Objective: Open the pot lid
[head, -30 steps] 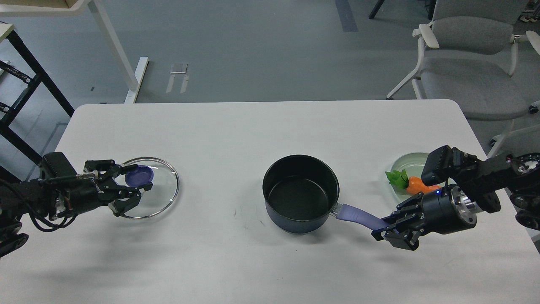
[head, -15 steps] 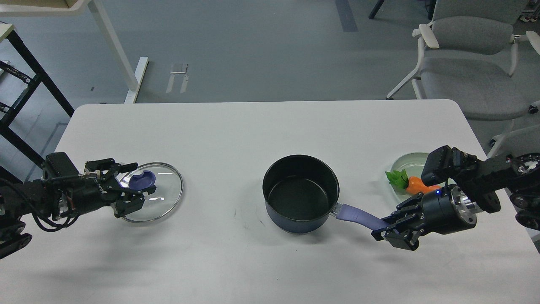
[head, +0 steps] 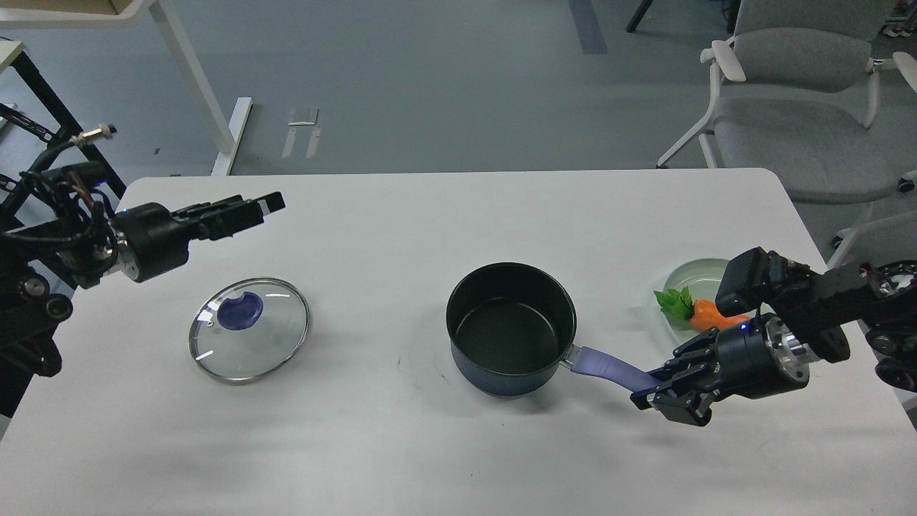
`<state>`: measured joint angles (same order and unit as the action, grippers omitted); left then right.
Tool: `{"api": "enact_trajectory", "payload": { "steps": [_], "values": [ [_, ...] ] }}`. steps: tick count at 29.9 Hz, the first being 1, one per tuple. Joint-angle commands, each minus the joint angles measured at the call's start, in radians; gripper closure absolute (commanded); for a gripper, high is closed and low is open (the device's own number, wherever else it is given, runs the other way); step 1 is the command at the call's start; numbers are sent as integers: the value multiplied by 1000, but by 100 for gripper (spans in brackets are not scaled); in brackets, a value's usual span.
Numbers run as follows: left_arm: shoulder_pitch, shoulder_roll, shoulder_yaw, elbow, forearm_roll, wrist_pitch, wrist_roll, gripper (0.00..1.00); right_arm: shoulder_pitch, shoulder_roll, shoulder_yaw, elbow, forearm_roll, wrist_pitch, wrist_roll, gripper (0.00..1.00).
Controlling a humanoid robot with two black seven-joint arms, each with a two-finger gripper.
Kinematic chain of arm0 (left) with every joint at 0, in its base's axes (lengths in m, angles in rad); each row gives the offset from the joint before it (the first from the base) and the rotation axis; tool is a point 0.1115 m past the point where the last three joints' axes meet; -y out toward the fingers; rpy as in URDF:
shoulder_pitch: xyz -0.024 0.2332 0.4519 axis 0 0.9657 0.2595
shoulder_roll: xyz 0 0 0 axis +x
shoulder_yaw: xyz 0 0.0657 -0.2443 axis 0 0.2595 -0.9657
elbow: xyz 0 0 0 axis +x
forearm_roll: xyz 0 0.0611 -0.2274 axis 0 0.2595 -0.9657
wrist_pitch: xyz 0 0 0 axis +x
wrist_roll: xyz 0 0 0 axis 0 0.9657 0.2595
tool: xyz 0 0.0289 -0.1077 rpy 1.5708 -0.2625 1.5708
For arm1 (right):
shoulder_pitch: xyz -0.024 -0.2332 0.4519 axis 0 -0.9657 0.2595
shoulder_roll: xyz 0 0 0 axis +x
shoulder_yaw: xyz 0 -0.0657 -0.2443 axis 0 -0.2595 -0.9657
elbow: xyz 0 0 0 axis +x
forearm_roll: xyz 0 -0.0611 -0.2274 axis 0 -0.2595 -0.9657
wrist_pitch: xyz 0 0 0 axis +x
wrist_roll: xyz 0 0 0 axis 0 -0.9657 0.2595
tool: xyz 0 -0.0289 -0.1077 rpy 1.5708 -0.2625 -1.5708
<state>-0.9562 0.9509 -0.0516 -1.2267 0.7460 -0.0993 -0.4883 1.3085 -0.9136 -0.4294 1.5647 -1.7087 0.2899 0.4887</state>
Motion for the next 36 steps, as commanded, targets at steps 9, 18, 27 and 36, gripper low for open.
{"api": "enact_trajectory", "payload": {
  "steps": [9, 18, 27, 36],
  "values": [
    [102, -158, -272, 139, -644, -83, 101, 1, 0, -1, 0, 0, 1, 0, 0, 57],
    [197, -208, -396, 145, -709, -164, 296, 1, 27, -73, 7, 26, 23, 0, 0, 2],
    [208, -216, -401, 145, -711, -192, 298, 1, 212, -182, 38, 69, 383, -2, 0, 2],
    [224, -218, -416, 141, -711, -194, 287, 1, 170, -234, 173, -63, 1145, -50, 0, 2]
  ]
}}
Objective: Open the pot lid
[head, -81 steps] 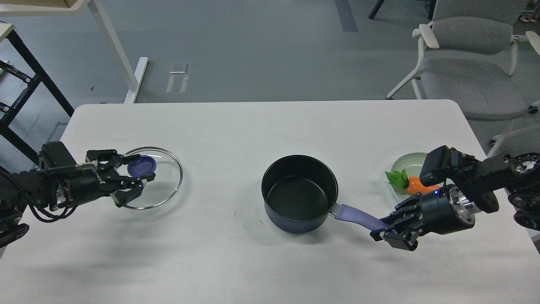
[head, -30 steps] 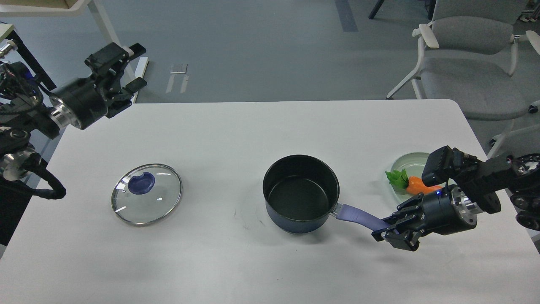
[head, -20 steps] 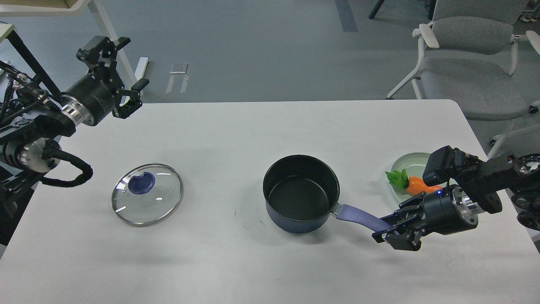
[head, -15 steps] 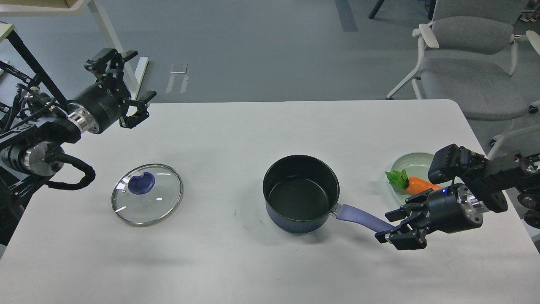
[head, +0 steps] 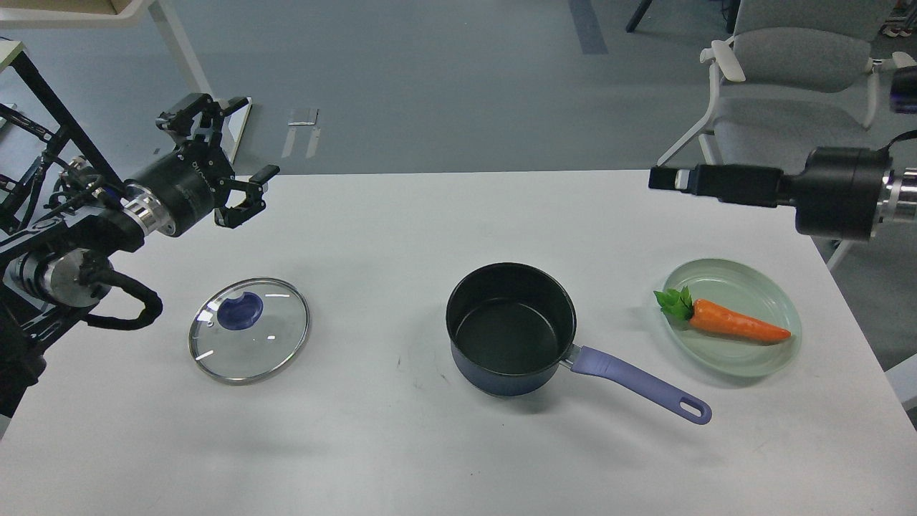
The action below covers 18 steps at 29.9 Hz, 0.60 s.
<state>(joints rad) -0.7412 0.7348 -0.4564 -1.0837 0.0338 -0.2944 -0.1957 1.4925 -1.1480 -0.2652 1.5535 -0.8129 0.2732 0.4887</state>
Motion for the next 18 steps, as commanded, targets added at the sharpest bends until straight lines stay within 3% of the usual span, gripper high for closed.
{"api": "enact_trajectory", "payload": {
  "steps": [1, 5, 10, 18],
  "values": [
    [17, -3, -21, -2, 0, 1, -5, 1, -21, 2, 7, -68, 327, -51, 0, 2],
    [49, -18, -60, -7, 1, 3, -7, 1, -96, 28, 9, -131, 668, -81, 0, 1],
    [97, -41, -96, -13, 5, 3, -7, 1, -207, 115, 11, -231, 934, -81, 0, 1],
    [154, -58, -139, -13, 17, 6, -5, 1, -420, 318, 144, -371, 1058, -81, 0, 1]
  ]
}}
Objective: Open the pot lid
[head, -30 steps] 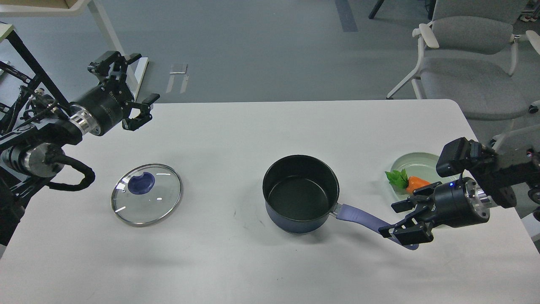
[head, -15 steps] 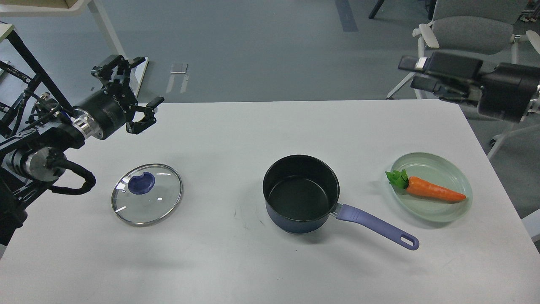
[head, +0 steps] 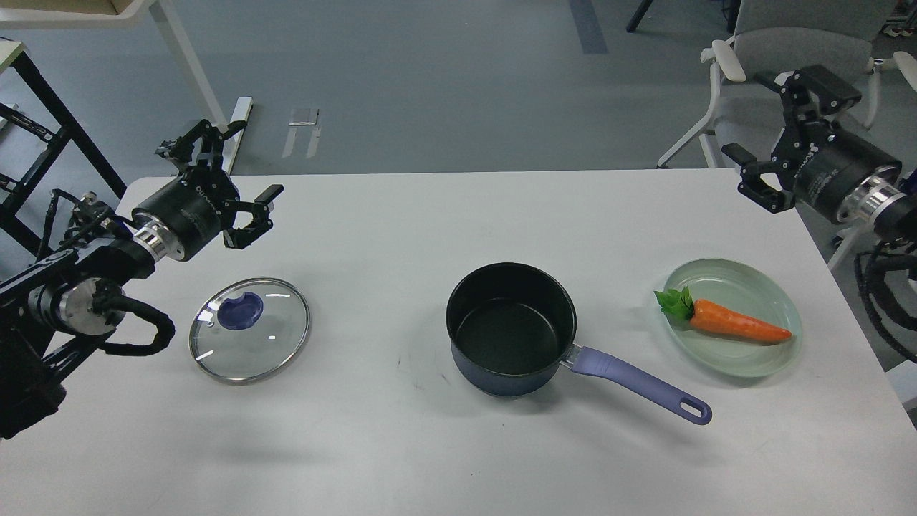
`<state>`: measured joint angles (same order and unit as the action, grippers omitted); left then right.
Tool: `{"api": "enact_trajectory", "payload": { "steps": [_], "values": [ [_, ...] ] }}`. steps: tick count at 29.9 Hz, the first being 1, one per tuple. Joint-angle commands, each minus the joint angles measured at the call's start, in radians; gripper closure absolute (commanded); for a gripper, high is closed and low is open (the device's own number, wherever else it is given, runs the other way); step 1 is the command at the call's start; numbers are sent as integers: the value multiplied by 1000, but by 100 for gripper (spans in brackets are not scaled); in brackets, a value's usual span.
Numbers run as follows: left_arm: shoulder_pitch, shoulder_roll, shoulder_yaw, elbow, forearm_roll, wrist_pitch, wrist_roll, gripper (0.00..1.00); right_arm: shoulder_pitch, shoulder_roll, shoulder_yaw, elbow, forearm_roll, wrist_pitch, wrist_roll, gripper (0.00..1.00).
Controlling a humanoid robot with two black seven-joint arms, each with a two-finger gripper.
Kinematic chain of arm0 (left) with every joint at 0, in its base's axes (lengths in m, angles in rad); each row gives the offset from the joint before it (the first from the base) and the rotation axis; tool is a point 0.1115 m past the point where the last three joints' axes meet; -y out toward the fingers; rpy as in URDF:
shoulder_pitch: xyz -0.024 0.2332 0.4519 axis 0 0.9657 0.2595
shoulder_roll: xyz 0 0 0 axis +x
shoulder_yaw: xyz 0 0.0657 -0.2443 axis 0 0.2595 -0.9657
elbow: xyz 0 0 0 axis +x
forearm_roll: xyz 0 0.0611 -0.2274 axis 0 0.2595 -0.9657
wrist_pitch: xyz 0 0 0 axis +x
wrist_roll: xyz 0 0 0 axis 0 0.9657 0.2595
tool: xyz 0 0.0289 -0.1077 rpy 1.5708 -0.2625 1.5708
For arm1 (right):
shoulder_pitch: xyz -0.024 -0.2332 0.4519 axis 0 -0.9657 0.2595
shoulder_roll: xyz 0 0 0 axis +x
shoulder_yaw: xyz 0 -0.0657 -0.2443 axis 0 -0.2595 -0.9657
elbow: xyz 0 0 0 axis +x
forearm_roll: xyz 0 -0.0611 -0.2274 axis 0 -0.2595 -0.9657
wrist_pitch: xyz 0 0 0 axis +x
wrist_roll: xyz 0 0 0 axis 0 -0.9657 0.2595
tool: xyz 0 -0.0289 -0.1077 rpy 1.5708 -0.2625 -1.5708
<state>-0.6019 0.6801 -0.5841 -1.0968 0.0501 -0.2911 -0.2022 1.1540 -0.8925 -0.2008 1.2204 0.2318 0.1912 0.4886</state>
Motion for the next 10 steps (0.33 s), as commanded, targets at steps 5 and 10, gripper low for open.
{"api": "enact_trajectory", "payload": {
  "steps": [5, 10],
  "values": [
    [42, -4, -31, 0, 1, 3, 1, 1, -184, 130, 188, -85, 14, 7, 0, 1],
    [47, -4, -33, -2, 1, 3, 1, 1, -188, 138, 192, -85, 12, 10, 0, 1]
  ]
}}
